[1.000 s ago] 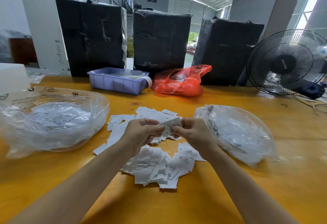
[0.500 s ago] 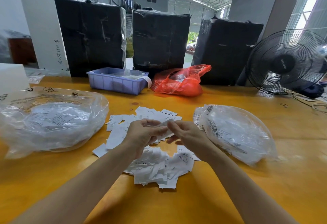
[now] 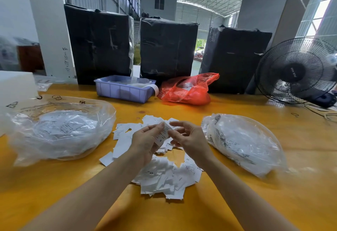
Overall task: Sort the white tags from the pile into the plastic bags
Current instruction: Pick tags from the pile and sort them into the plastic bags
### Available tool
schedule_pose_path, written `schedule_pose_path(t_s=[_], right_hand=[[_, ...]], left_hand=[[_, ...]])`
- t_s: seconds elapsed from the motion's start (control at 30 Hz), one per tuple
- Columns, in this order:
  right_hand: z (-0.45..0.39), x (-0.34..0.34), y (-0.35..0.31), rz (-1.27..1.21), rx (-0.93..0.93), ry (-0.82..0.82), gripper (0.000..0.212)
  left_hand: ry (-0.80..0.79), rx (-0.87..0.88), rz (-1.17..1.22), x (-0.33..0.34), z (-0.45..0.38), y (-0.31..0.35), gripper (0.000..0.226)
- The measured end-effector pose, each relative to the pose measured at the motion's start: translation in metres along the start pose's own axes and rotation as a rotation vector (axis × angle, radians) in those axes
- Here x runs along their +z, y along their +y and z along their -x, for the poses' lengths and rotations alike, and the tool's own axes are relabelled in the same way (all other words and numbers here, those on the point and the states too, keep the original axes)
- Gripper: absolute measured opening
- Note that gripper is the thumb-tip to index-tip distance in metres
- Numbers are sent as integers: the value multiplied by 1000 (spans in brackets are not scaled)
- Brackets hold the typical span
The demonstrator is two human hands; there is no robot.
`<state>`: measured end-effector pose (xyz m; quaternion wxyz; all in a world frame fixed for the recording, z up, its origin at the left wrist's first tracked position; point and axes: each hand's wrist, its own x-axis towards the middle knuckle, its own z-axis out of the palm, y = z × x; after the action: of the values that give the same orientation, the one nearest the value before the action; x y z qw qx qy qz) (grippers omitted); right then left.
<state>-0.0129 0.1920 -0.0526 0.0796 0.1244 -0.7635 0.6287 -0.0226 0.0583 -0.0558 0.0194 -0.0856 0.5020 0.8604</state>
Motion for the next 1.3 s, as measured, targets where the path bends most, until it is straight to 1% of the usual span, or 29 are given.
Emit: schedule_pose_path(t_s=[0.07, 0.13, 0.2, 0.3, 0.43, 0.57, 0.63, 0.73, 0.87, 0.93, 1.07, 1.13, 1.23, 1.3], right_hand=[[-4, 3, 1, 33, -29, -10, 22], [-10, 5, 1, 69, -62, 4, 20], [-17, 6, 1, 48, -80, 26, 18], [-27, 5, 2, 16, -79, 51, 18], [-33, 5, 7, 34, -39, 5, 17], [-29, 7, 17, 0, -15, 27, 22], [-27, 8, 19, -11, -29, 20, 22], [-26, 10, 19, -14, -58, 52, 24], [-23, 13, 14, -45, -107, 109, 13], [-21, 14, 11, -68, -129, 128, 7], [-18, 14, 8, -31, -135, 73, 15], [-19, 12, 8, 2, -140, 93, 21], [-22, 8, 9, 8, -141, 166, 16], [-22, 5, 9, -8, -140, 193, 10]], left_hand=[[-3, -23, 25, 1, -1, 0, 10], [-9, -34, 45, 3, -3, 0, 21], [6, -50, 23, 5, -6, 1, 27], [27, -101, -28, 9, -10, 5, 19], [59, -118, -67, 8, -14, 3, 18], [66, -124, -26, 5, -15, -4, 14], [64, -107, 10, 6, -15, -4, 15], [113, -47, 42, 8, -15, -4, 14], [186, 26, 85, 10, -14, -3, 15], [171, 34, 96, 9, -15, -4, 14], [118, 30, 51, 5, -16, -6, 9], [67, 22, -4, 3, -16, -5, 9], [-61, 58, -163, -2, -15, 2, 10], [-98, 100, -329, -5, -18, 9, 11]])
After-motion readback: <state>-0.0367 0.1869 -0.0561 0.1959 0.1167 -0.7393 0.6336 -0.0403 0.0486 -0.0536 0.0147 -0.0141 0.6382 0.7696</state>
